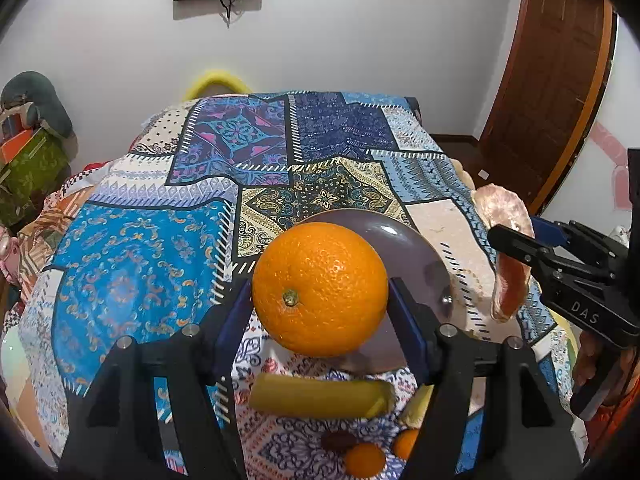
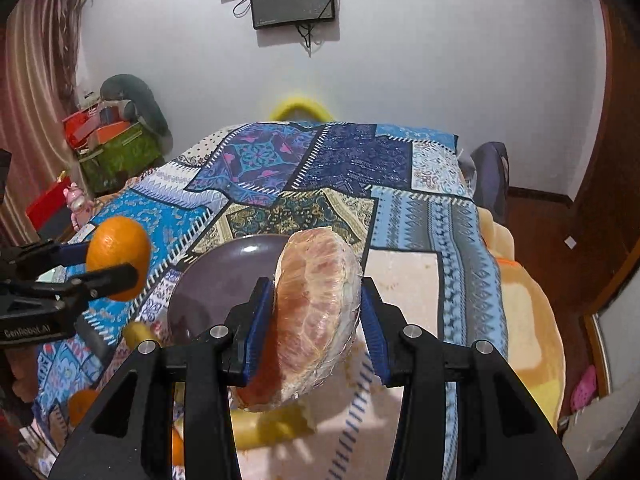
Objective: Organize fruits
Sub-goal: 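Lift and carry the pomelo segment with the right tool while the left tool carries the orange to the plate, then set the orange on the purple plate with the left tool while the right tool sets the pomelo beside it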
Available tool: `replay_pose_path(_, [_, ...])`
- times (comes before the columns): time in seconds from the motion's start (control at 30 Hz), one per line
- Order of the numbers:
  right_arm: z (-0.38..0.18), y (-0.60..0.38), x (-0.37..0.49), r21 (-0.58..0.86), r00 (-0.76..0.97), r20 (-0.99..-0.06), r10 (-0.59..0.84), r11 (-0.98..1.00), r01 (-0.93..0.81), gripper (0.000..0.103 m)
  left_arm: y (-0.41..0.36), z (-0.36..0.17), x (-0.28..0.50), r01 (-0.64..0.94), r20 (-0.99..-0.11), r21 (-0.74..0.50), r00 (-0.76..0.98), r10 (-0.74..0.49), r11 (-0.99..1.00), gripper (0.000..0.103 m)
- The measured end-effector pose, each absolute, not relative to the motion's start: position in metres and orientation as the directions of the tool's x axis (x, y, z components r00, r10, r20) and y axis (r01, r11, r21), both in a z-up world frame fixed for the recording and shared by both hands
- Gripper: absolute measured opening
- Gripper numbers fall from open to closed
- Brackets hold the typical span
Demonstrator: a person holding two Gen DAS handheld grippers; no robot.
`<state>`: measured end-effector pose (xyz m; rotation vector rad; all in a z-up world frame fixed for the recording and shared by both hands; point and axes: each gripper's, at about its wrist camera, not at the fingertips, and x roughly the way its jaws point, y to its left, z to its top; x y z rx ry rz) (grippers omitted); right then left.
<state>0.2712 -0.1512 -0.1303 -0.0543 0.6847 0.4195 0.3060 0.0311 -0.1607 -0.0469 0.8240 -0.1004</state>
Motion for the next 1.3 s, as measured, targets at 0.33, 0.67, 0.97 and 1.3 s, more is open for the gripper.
replay_pose_path(0.33, [-0.150, -0.128, 0.312, 0.059, 0.665, -0.660, 0.349, 0.907, -0.417, 0.040, 0.032, -0.192, 0.347, 0.078, -0.784, -0.061, 0.613, -0.096, 0.995, 0.067])
replay_pose_path(0.67, [-0.185, -0.113, 0.342, 0.042, 0.591, -0.737, 0.328, 0.895, -0.443, 0.040, 0.031, -0.222, 0.377, 0.091, -0.834, -0.037, 0.546, -0.081, 0.995, 0.067])
replay_pose_path(0.97, [-0.201, -0.107, 0.354, 0.045, 0.556, -0.768, 0.318, 0.893, -0.448, 0.040, 0.026, -0.228, 0.387, 0.102, -0.843, -0.021, 0.533, -0.073, 0.995, 0.068])
replay_pose_path(1.3, [-0.204, -0.110, 0.356, 0.049, 0.562, -0.770, 0.302, 0.906, -0.420, 0.043, 0.029, -0.230, 0.387, 0.084, -0.856, -0.058, 0.509, -0.093, 0.995, 0.073])
